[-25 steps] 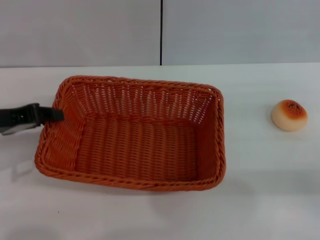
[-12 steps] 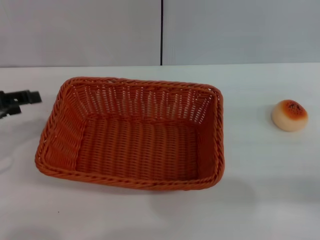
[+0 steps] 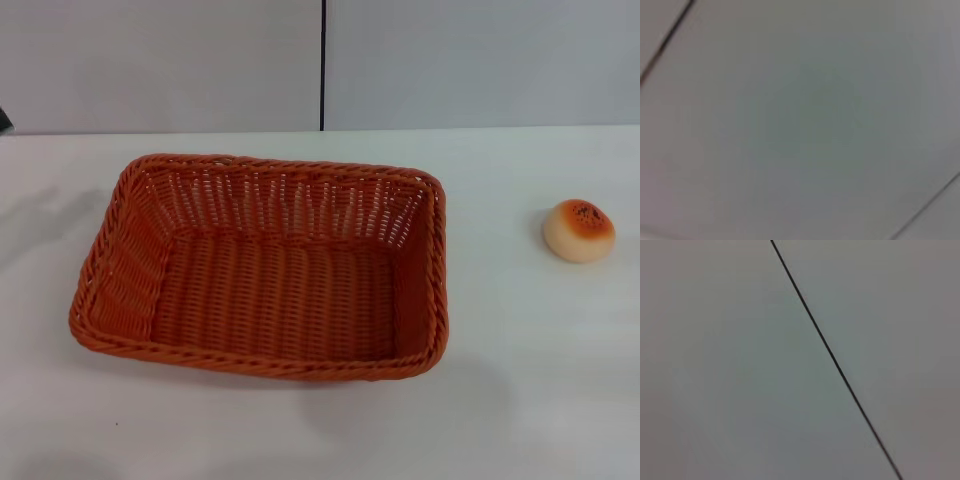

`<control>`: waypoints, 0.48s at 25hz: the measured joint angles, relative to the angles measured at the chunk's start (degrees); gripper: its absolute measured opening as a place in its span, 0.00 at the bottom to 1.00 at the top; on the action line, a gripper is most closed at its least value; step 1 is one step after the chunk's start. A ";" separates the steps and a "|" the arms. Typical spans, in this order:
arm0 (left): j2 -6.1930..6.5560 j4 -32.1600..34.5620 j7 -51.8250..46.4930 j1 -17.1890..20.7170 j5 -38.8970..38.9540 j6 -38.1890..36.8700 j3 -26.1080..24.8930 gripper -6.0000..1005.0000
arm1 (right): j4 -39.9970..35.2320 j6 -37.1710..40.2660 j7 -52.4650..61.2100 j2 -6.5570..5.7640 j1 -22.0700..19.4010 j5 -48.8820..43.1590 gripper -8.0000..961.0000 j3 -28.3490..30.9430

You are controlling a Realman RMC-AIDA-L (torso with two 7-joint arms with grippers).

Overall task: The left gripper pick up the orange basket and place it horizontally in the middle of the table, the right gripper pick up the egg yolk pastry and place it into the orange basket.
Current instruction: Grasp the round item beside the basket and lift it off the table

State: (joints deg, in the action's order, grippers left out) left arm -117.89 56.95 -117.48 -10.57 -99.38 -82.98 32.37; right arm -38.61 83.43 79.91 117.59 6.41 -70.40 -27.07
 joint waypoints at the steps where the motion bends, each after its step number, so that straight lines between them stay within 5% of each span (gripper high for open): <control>1: 0.01 -4.31 7.29 -0.27 4.21 -0.98 -1.97 0.75 | -5.00 0.12 10.82 -0.77 -0.22 -8.44 0.65 3.15; 5: 0.02 -9.23 16.96 -0.38 9.58 -2.69 -3.78 0.75 | -11.04 2.41 25.59 -2.28 0.98 -22.26 0.65 8.64; 7: -0.01 -12.00 21.98 -0.40 12.22 -3.65 -4.17 0.75 | -13.99 4.85 34.43 -3.71 2.81 -32.67 0.65 11.72; 8: -0.01 -13.43 23.98 -0.45 13.05 -3.94 -4.22 0.75 | -15.28 7.05 40.71 -5.35 5.24 -41.74 0.65 13.23; 9: -0.01 -13.43 23.98 -0.45 13.05 -3.94 -4.22 0.75 | -15.28 7.05 40.71 -5.35 5.24 -41.74 0.65 13.23; 11: -0.04 -15.44 26.72 -0.70 13.52 -4.30 -4.27 0.75 | -15.68 10.10 46.53 -8.21 10.42 -56.40 0.65 13.93; 12: -0.04 -15.44 26.72 -0.70 13.52 -4.30 -4.27 0.75 | -15.68 10.10 46.53 -8.21 10.42 -56.40 0.65 13.93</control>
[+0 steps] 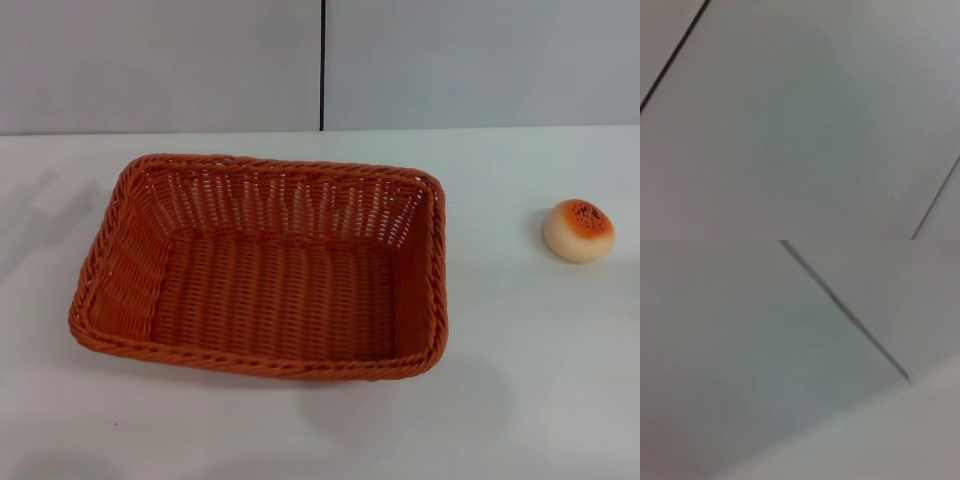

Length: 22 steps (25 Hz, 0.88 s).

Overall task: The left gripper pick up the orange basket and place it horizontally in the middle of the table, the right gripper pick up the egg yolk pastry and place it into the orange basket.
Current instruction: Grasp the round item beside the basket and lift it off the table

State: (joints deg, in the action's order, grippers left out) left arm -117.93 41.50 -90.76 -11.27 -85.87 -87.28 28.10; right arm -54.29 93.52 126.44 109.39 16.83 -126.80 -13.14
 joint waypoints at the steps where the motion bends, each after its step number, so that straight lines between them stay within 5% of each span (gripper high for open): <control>1: -0.07 -1.12 1.56 -0.23 0.11 -0.37 -0.03 0.75 | 0.12 2.06 1.14 -1.33 3.38 -7.28 0.65 0.07; 16: -0.10 -7.47 8.23 -0.48 1.10 -2.61 -0.13 0.74 | 5.68 3.88 1.34 -4.22 13.75 -12.63 0.65 -11.98; 22: -0.13 -8.25 9.52 -0.67 1.16 -2.57 -0.15 0.74 | 9.30 0.69 1.78 -4.31 16.36 -15.47 0.65 -15.17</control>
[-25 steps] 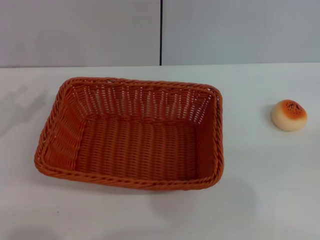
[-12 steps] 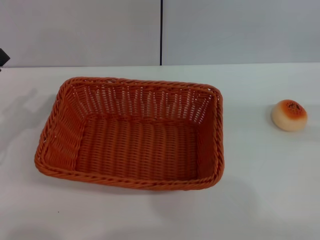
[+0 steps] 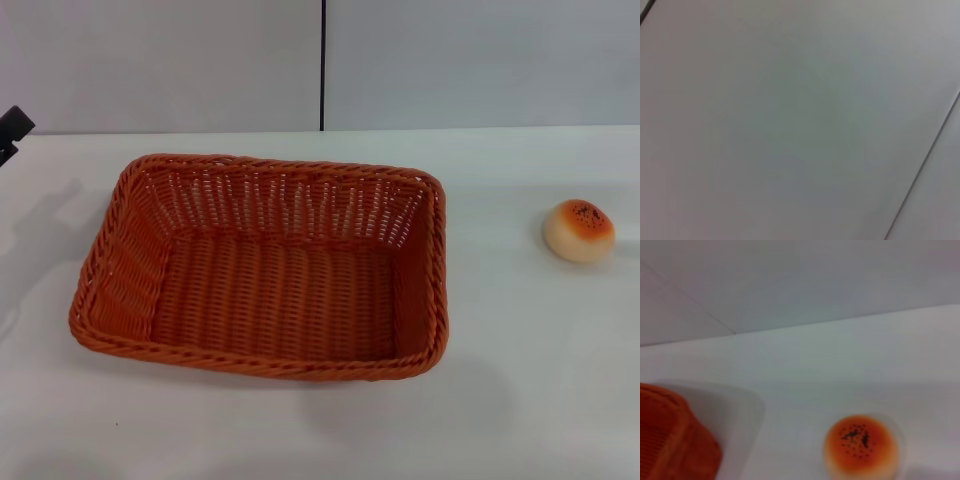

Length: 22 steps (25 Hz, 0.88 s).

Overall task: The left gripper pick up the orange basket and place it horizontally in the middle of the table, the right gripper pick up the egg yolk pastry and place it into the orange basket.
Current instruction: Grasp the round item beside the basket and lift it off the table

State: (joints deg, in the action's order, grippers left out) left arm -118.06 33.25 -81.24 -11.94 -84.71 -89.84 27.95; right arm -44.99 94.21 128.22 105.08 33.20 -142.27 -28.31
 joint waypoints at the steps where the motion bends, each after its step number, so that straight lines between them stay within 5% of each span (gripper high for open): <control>1: -0.01 -1.07 1.03 -0.60 0.00 0.01 -0.08 0.74 | 0.65 -1.06 0.02 0.10 0.37 -0.78 0.65 -0.12; 6: 0.01 -1.10 1.05 -0.77 0.01 0.17 -0.10 0.74 | 4.84 -7.31 0.02 0.62 1.91 -2.94 0.65 -1.95; 14: -0.03 -1.22 1.08 -1.14 0.00 0.21 0.10 0.75 | 6.24 -15.29 -1.30 3.40 3.33 -2.71 0.65 -9.29; 22: 0.07 -2.77 1.09 -1.95 -0.02 0.37 0.35 0.75 | 6.47 -18.47 -3.59 5.49 4.62 -2.56 0.65 -9.68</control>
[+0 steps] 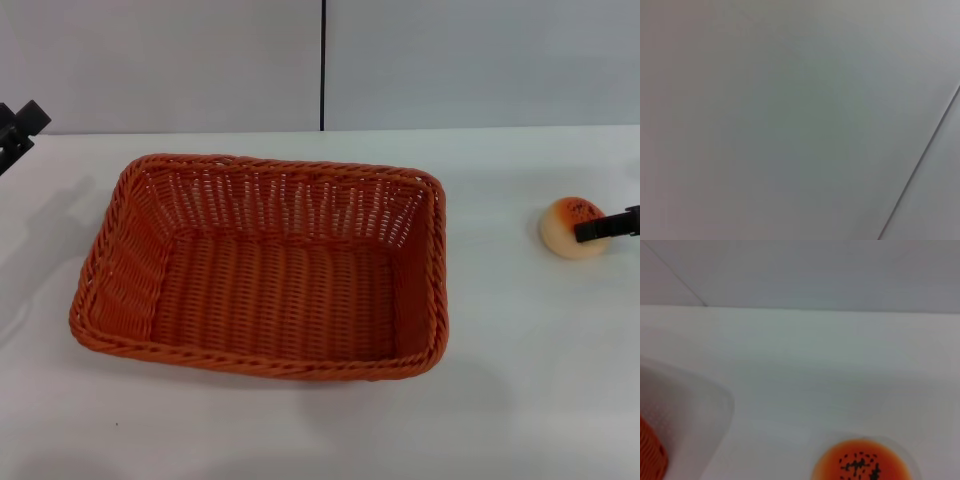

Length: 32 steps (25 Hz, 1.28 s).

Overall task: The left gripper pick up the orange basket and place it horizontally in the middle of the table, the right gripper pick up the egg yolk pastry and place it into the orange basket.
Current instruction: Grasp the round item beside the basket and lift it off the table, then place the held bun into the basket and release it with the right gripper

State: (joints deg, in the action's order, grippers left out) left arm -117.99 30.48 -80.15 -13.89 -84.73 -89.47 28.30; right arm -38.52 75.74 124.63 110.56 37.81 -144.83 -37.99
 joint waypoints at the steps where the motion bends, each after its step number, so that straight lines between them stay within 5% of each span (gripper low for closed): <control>1: -0.01 0.00 0.00 0.00 0.00 -0.01 0.00 0.74 | 0.00 -0.53 -0.26 0.08 0.10 0.05 0.65 0.00; 6: -0.08 -0.41 0.00 -0.02 0.00 -0.15 -0.14 0.74 | 0.03 -1.92 -0.66 0.25 0.43 0.19 0.64 -0.03; 16: 0.01 -1.48 0.00 -0.42 0.00 0.08 -0.35 0.74 | -3.21 -0.44 -1.55 0.79 -0.55 3.76 0.28 0.34; 22: -0.05 -1.51 0.00 -0.55 0.00 0.10 -0.44 0.74 | -14.63 8.77 -1.18 2.83 -0.17 9.04 0.23 0.04; 27: -0.11 -1.73 0.00 -0.72 0.00 0.01 -0.44 0.75 | -17.22 12.26 -4.20 3.26 1.88 15.13 0.21 -1.40; 32: -0.14 -2.18 0.00 -0.63 0.01 -0.47 -0.44 0.74 | -16.45 15.04 -6.07 4.08 5.14 23.87 0.18 -10.19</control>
State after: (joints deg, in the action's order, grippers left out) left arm -118.13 28.31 -80.15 -14.52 -84.72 -89.95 27.86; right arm -54.97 90.79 118.56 114.64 42.96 -120.97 -48.18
